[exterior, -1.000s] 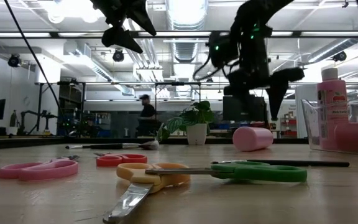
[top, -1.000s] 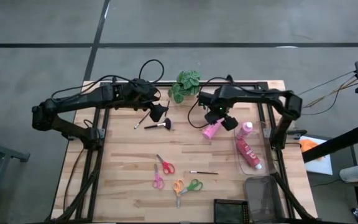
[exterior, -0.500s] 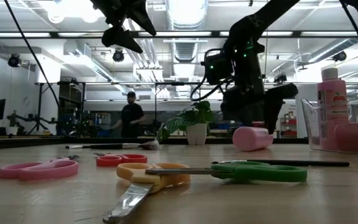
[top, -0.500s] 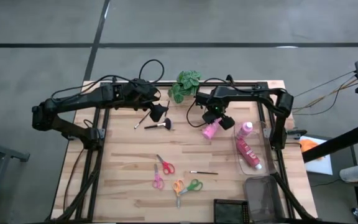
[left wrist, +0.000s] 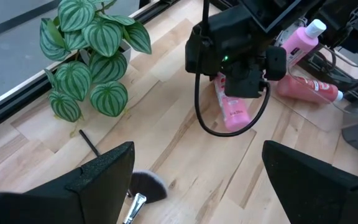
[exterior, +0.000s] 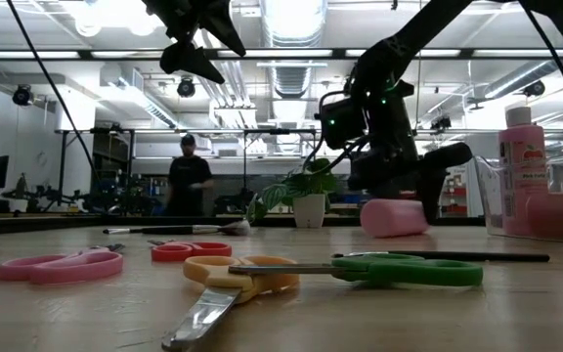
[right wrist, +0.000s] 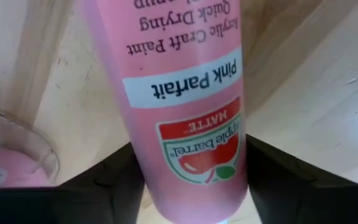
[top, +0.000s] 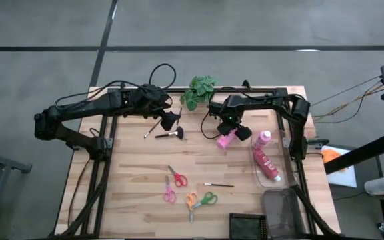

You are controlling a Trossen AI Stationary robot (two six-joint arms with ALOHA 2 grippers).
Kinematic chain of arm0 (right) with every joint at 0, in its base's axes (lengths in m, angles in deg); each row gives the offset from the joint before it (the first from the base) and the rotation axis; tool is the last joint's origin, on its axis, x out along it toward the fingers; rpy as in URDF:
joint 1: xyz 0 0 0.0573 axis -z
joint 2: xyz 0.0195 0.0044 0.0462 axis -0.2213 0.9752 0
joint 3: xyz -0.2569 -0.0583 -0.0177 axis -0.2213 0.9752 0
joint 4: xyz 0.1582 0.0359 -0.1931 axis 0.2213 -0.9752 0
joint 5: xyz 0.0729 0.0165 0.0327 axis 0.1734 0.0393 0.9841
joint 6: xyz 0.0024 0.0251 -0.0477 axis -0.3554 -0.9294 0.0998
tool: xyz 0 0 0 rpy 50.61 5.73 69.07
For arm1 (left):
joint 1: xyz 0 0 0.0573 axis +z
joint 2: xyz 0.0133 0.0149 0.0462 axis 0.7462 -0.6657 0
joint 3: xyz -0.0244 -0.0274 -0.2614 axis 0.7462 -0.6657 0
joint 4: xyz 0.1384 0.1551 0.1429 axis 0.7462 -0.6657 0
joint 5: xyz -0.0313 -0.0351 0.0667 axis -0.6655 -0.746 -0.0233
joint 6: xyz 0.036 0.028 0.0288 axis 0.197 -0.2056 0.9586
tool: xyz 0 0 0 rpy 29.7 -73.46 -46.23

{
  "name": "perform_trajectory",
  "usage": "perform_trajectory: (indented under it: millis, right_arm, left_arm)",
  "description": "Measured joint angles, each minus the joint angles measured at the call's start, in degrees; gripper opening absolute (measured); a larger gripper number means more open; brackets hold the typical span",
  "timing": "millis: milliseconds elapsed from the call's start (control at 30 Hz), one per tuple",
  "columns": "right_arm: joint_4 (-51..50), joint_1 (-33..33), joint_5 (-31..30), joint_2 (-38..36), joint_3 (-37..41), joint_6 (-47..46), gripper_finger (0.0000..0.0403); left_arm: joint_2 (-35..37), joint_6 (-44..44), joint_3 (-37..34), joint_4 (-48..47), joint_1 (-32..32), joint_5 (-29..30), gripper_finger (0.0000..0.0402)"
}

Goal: Pick & Place Paint Supplies
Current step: Put the pink paint bottle into the transparent bin

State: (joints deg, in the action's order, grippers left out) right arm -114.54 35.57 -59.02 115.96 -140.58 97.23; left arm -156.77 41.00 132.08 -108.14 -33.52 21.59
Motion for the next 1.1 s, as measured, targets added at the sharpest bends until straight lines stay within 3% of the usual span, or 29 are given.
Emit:
perform_trajectory:
  millis: [167,400,600,900,1100]
  right_arm:
    - [0.0,0.0,0.2,-0.3,0.1,-2.1,0.0187]
    - [0.5,0.0,0.2,-2.1,0.4,-3.7,0.0179]
    - [-0.1,0.0,0.0,-5.7,-0.8,-10.6,0.0177]
    - [-1.9,0.3,-0.4,-19.0,-4.9,-31.8,0.0176]
    - [-1.9,0.5,-1.2,-33.1,-6.4,-54.9,0.0176]
  left_arm:
    - [0.0,0.0,0.0,0.0,0.0,0.0,0.0356]
    - [0.0,0.0,0.0,0.0,0.0,0.0,0.0356]
    - [0.0,0.0,0.0,0.0,0.0,0.0,0.0356]
    - [0.0,0.0,0.0,0.0,0.0,0.0,0.0356]
    - [0.0,0.0,0.0,0.0,0.0,0.0,0.0356]
